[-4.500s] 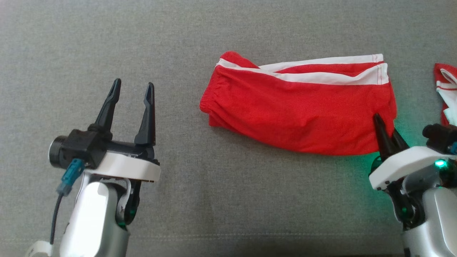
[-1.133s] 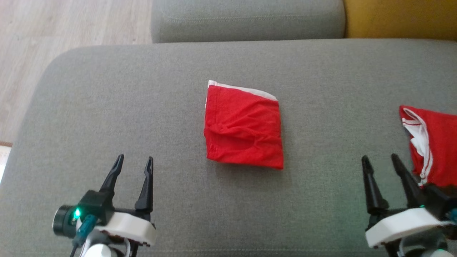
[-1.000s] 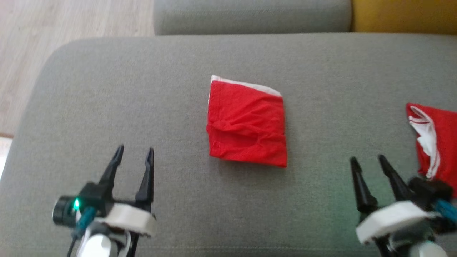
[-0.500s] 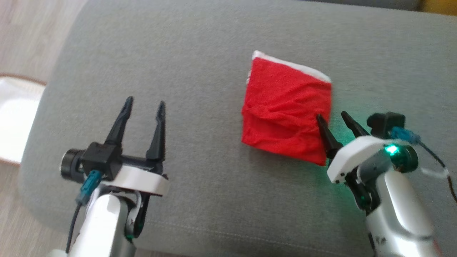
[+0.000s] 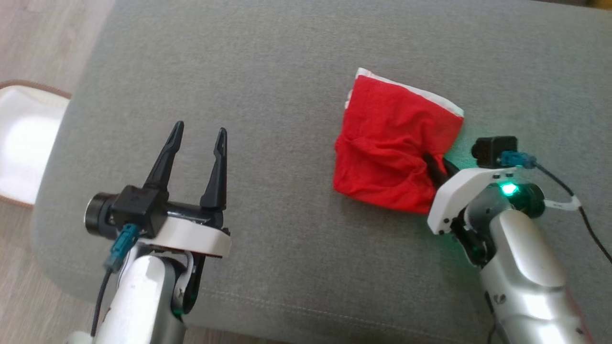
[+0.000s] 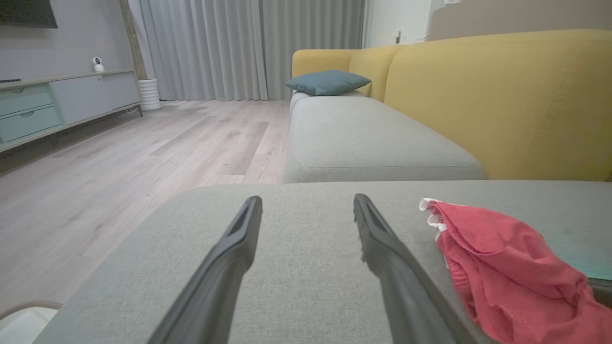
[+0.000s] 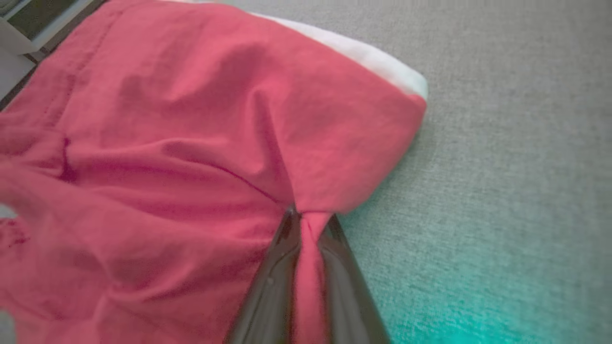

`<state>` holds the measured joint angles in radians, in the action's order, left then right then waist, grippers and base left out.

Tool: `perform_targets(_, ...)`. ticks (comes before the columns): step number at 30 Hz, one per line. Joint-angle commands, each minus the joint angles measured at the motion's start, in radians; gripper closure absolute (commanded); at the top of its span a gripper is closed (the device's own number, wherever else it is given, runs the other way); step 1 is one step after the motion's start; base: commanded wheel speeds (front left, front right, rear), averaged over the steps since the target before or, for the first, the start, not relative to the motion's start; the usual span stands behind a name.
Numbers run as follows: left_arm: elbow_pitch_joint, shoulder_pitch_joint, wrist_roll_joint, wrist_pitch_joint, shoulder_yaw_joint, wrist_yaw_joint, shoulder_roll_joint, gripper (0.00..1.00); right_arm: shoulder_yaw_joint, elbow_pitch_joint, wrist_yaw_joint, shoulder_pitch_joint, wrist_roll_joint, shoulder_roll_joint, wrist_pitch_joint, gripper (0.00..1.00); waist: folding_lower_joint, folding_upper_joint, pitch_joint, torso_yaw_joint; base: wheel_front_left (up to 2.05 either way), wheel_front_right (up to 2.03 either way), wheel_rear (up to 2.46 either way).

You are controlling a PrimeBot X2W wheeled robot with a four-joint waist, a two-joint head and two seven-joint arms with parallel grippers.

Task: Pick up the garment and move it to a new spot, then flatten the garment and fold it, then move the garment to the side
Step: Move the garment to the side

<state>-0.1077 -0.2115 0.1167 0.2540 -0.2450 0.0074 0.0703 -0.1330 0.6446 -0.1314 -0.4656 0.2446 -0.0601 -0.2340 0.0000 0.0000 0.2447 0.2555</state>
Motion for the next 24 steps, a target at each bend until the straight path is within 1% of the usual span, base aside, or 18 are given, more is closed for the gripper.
perform_targets(1,0.039,-0.032,-0.009,0.008,0.041,-0.004,0.011,0.00,-0.046,-0.020,0.001,0.015,-0.022,0.005,0.016,1.00,0.0000,0.0000,-0.003,-0.021,0.00,0.00,0.00)
perform_targets(4,0.047,-0.027,-0.014,0.008,0.048,-0.006,0.013,0.00,-0.081,-0.079,0.001,0.032,-0.058,-0.022,0.042,1.00,0.0000,0.0000,-0.010,-0.058,0.00,0.00,0.00)
perform_targets(7,0.056,-0.019,-0.018,0.008,0.055,-0.007,0.015,0.00,-0.107,-0.161,0.001,0.069,-0.083,-0.060,0.044,1.00,0.0000,0.0000,-0.016,-0.109,0.00,0.00,0.00)
perform_targets(11,0.068,-0.008,-0.022,0.008,0.061,-0.010,0.019,0.00,-0.120,-0.282,0.001,0.135,-0.096,-0.128,0.012,1.00,0.0000,0.0000,-0.023,-0.189,0.00,0.00,0.00)
perform_targets(13,0.073,-0.004,-0.025,0.008,0.061,-0.013,0.021,0.00,-0.121,-0.345,0.001,0.168,-0.097,-0.166,-0.013,1.00,0.0000,0.0000,-0.021,-0.228,0.00,0.00,0.00)
perform_targets(14,0.073,-0.004,-0.025,0.008,0.061,-0.013,0.021,0.00,-0.121,-0.345,0.001,0.168,-0.097,-0.166,-0.013,1.00,0.0000,0.0000,-0.021,-0.228,0.00,0.00,0.00)
perform_targets(19,0.082,-0.010,-0.030,0.008,0.050,-0.024,0.021,0.00,-0.094,-0.470,0.001,0.231,-0.096,-0.263,-0.076,1.00,0.0000,0.0000,-0.005,-0.298,0.00,0.00,0.00)
perform_targets(24,0.088,-0.025,-0.039,0.008,0.041,-0.033,0.024,0.00,-0.074,-0.535,0.001,0.227,-0.097,-0.352,-0.099,1.00,0.0000,0.0000,0.030,-0.347,0.00,0.00,0.00)
